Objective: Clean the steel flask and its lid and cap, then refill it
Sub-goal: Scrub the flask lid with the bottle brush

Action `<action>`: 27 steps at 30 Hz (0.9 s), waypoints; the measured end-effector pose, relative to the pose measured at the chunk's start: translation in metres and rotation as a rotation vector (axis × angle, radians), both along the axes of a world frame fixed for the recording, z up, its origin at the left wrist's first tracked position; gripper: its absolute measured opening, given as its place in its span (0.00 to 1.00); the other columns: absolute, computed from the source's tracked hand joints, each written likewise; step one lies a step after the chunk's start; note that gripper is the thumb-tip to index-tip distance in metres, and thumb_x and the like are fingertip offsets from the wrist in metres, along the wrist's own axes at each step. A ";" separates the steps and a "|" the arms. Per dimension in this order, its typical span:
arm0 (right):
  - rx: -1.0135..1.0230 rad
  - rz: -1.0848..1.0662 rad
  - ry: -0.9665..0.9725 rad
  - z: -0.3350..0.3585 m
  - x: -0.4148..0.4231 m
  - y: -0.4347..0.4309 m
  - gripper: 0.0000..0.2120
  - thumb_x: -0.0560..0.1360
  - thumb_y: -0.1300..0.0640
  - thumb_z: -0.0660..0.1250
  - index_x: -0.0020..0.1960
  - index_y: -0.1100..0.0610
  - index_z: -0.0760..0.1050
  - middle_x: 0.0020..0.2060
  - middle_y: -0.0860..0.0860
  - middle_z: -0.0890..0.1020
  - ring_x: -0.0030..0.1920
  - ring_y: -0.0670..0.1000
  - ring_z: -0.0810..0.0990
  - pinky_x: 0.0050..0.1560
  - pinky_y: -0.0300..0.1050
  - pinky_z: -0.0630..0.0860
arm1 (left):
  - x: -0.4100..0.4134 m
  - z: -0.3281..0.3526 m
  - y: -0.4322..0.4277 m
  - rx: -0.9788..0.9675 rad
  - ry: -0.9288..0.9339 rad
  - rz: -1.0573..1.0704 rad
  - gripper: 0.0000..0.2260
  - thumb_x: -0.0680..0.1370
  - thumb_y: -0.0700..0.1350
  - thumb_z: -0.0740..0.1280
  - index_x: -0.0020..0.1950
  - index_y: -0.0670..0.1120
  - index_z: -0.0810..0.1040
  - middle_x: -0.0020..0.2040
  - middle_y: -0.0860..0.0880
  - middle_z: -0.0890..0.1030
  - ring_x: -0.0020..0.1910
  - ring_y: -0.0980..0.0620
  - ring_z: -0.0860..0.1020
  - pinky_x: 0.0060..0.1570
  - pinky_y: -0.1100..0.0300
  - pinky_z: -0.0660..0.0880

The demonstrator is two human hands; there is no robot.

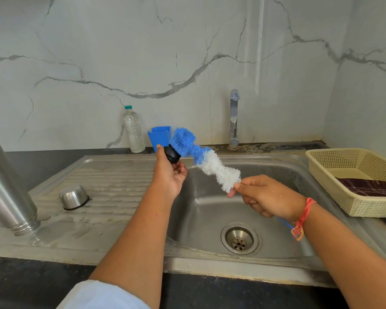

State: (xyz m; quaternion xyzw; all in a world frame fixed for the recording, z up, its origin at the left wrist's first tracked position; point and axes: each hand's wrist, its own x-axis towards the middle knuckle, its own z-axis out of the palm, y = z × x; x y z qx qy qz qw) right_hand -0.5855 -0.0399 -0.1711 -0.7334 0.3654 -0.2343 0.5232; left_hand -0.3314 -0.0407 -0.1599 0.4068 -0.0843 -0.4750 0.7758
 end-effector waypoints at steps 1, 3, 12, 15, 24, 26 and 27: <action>0.060 0.022 -0.025 0.001 -0.001 0.000 0.16 0.84 0.51 0.59 0.53 0.59 0.82 0.28 0.48 0.63 0.26 0.46 0.55 0.24 0.36 0.52 | 0.001 0.000 0.000 -0.002 0.000 0.006 0.24 0.81 0.64 0.65 0.58 0.43 0.78 0.42 0.46 0.74 0.35 0.54 0.71 0.30 0.65 0.73; 0.155 0.056 -0.065 0.003 -0.002 0.001 0.17 0.84 0.51 0.59 0.53 0.60 0.82 0.29 0.48 0.62 0.25 0.45 0.54 0.23 0.34 0.52 | 0.004 -0.001 -0.001 -0.003 -0.002 0.017 0.24 0.81 0.65 0.65 0.57 0.43 0.78 0.40 0.47 0.73 0.33 0.55 0.70 0.27 0.65 0.71; 0.186 0.075 0.037 0.001 -0.002 0.000 0.17 0.85 0.50 0.58 0.54 0.60 0.82 0.29 0.48 0.63 0.25 0.45 0.55 0.23 0.34 0.52 | 0.006 -0.003 0.000 0.018 -0.100 -0.033 0.20 0.82 0.65 0.61 0.45 0.49 0.75 0.32 0.51 0.73 0.25 0.57 0.66 0.24 0.66 0.63; 0.130 0.050 0.060 0.000 -0.001 0.000 0.17 0.85 0.50 0.58 0.53 0.60 0.82 0.28 0.47 0.64 0.25 0.45 0.56 0.23 0.35 0.53 | 0.007 -0.003 0.000 0.025 -0.194 -0.053 0.19 0.82 0.65 0.61 0.45 0.50 0.74 0.31 0.52 0.69 0.26 0.57 0.64 0.23 0.66 0.59; 0.044 0.038 0.059 0.003 -0.001 0.004 0.17 0.85 0.50 0.58 0.53 0.59 0.82 0.27 0.46 0.64 0.25 0.45 0.56 0.24 0.37 0.53 | -0.002 0.003 0.002 -0.009 -0.295 -0.101 0.16 0.82 0.62 0.62 0.48 0.50 0.74 0.31 0.53 0.68 0.27 0.57 0.63 0.23 0.65 0.57; 0.032 0.050 0.101 0.001 -0.001 0.005 0.17 0.85 0.50 0.58 0.53 0.58 0.82 0.27 0.46 0.65 0.25 0.46 0.56 0.24 0.37 0.53 | 0.004 0.004 0.003 -0.023 -0.197 -0.077 0.16 0.82 0.61 0.61 0.44 0.50 0.73 0.29 0.53 0.68 0.25 0.57 0.63 0.22 0.65 0.56; 0.023 0.050 0.120 0.001 -0.001 0.006 0.17 0.85 0.50 0.58 0.53 0.58 0.82 0.26 0.46 0.65 0.25 0.46 0.57 0.24 0.37 0.54 | 0.006 0.003 0.005 -0.020 -0.177 -0.082 0.17 0.82 0.61 0.60 0.43 0.50 0.72 0.28 0.53 0.68 0.25 0.57 0.63 0.22 0.65 0.56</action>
